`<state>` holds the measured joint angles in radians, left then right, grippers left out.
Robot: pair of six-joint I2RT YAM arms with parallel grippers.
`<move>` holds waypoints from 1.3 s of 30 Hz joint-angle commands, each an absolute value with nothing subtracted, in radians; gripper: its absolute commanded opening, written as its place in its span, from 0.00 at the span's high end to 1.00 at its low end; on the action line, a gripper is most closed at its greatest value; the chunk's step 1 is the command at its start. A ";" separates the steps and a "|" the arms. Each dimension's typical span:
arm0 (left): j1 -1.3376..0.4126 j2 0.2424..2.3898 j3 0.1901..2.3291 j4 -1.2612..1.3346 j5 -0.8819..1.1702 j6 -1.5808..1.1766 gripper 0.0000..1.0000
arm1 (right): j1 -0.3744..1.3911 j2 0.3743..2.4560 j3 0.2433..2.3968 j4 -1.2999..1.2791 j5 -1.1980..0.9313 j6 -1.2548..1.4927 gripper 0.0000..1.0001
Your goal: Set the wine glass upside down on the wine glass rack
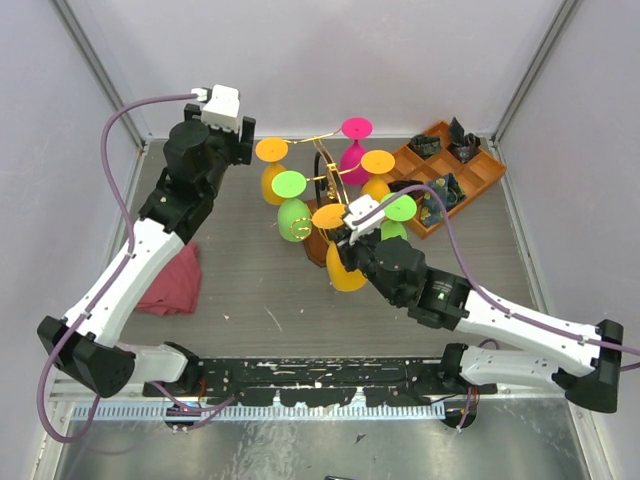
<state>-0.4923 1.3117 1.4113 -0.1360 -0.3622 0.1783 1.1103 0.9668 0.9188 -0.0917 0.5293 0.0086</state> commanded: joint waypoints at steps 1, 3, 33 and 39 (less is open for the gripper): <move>-0.487 1.277 1.382 -0.102 -0.380 0.170 0.23 | 1.115 0.991 0.902 0.094 0.524 -0.015 0.99; -0.484 1.245 1.376 -0.103 -0.380 0.170 0.22 | 1.115 0.997 0.882 0.132 0.516 -0.017 0.99; -0.469 1.209 1.340 -0.089 -0.395 0.167 0.23 | 1.085 1.189 0.743 0.521 0.538 -0.035 0.99; -0.469 1.204 1.331 -0.085 -0.407 0.169 0.23 | 1.077 1.242 0.771 0.537 0.481 -0.042 0.99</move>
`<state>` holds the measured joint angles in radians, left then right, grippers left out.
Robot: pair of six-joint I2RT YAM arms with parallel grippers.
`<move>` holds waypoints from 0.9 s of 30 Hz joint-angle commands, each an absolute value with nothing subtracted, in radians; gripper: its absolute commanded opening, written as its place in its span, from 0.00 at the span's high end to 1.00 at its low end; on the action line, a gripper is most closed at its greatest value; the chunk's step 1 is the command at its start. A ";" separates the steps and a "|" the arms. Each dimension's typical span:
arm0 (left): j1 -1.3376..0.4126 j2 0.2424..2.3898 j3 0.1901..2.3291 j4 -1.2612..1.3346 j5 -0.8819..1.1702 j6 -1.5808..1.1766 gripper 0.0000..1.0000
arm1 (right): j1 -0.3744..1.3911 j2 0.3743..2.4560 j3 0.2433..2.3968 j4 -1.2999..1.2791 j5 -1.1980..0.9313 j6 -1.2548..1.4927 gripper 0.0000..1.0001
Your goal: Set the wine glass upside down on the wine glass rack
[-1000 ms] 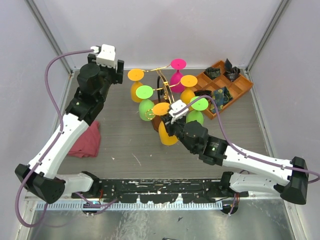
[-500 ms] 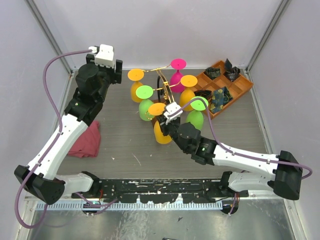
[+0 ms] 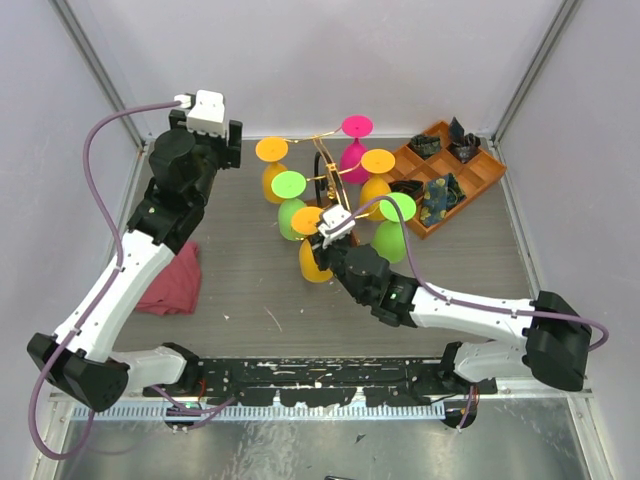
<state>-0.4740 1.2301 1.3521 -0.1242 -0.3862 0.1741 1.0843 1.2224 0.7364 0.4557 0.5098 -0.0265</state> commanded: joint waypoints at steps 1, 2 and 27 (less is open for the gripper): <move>-0.469 1.201 1.328 -0.083 -0.409 0.169 0.23 | 1.077 1.250 0.778 0.538 0.473 -0.044 0.99; -0.469 1.199 1.325 -0.082 -0.411 0.169 0.23 | 1.077 1.257 0.782 0.539 0.464 -0.047 0.99; -0.465 1.178 1.287 -0.067 -0.427 0.168 0.23 | 1.077 1.314 0.833 0.508 0.263 -0.156 0.98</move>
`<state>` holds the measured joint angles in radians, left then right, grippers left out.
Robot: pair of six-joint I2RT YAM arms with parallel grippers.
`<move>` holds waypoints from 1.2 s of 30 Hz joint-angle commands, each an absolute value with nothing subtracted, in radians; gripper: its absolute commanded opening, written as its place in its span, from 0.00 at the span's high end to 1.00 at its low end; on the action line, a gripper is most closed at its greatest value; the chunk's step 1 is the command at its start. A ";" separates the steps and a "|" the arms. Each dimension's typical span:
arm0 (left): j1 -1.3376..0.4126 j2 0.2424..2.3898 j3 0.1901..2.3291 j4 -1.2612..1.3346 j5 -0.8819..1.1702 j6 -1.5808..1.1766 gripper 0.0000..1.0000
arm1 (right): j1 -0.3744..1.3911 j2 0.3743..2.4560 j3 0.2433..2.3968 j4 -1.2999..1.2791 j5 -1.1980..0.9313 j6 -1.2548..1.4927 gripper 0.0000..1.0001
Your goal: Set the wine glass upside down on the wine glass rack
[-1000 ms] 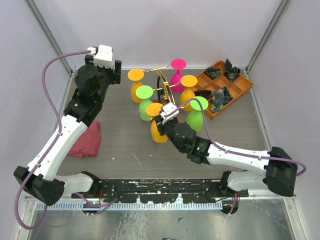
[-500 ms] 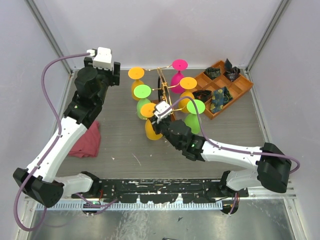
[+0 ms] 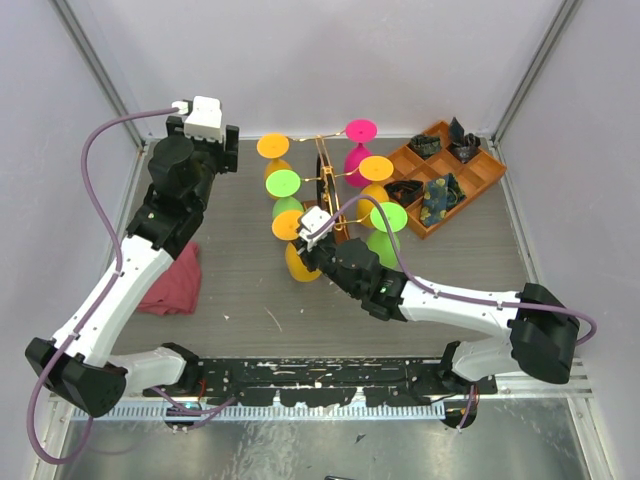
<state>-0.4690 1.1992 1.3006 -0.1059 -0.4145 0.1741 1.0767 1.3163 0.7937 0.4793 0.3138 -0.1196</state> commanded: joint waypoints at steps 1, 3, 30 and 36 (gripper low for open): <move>-0.465 1.179 1.287 -0.068 -0.427 0.167 0.23 | 1.077 1.312 0.832 0.510 0.261 -0.159 0.98; -0.465 1.180 1.286 -0.068 -0.427 0.167 0.23 | 1.077 1.309 0.828 0.515 0.251 -0.164 0.97; -0.466 1.186 1.275 -0.062 -0.445 0.159 0.24 | 1.077 1.302 0.831 0.523 0.084 -0.149 0.88; -0.464 1.187 1.274 -0.061 -0.453 0.162 0.24 | 1.077 1.289 0.830 0.526 0.063 -0.145 0.86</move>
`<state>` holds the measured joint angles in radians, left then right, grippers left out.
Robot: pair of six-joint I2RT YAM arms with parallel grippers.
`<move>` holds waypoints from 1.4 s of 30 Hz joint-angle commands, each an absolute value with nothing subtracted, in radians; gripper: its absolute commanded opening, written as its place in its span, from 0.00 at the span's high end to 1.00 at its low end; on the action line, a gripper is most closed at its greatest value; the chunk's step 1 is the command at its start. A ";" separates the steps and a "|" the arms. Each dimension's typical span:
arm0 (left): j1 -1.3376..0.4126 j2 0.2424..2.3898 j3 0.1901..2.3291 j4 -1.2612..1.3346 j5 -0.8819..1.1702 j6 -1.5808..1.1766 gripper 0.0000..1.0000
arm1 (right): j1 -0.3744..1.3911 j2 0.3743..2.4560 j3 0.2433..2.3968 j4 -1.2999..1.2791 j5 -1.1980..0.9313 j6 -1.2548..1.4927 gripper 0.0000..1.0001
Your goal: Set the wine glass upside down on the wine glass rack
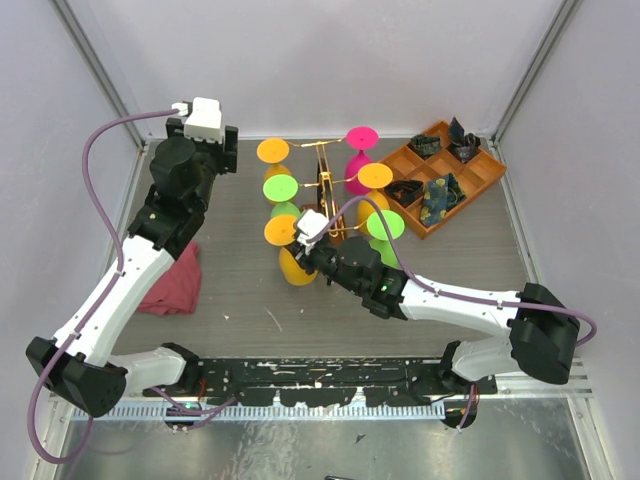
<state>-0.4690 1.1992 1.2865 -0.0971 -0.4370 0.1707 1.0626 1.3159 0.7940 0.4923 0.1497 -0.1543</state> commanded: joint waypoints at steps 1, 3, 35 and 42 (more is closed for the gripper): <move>-0.465 1.188 1.275 -0.061 -0.453 0.161 0.24 | 1.076 1.288 0.830 0.527 0.058 -0.145 0.86; -0.465 1.190 1.276 -0.061 -0.454 0.161 0.24 | 1.077 1.286 0.828 0.531 0.043 -0.144 0.86; -0.465 1.197 1.269 -0.063 -0.461 0.167 0.25 | 1.077 1.290 0.850 0.532 -0.074 -0.131 0.70; -0.465 1.200 1.270 -0.060 -0.460 0.170 0.24 | 1.079 1.292 0.854 0.539 -0.090 -0.137 0.70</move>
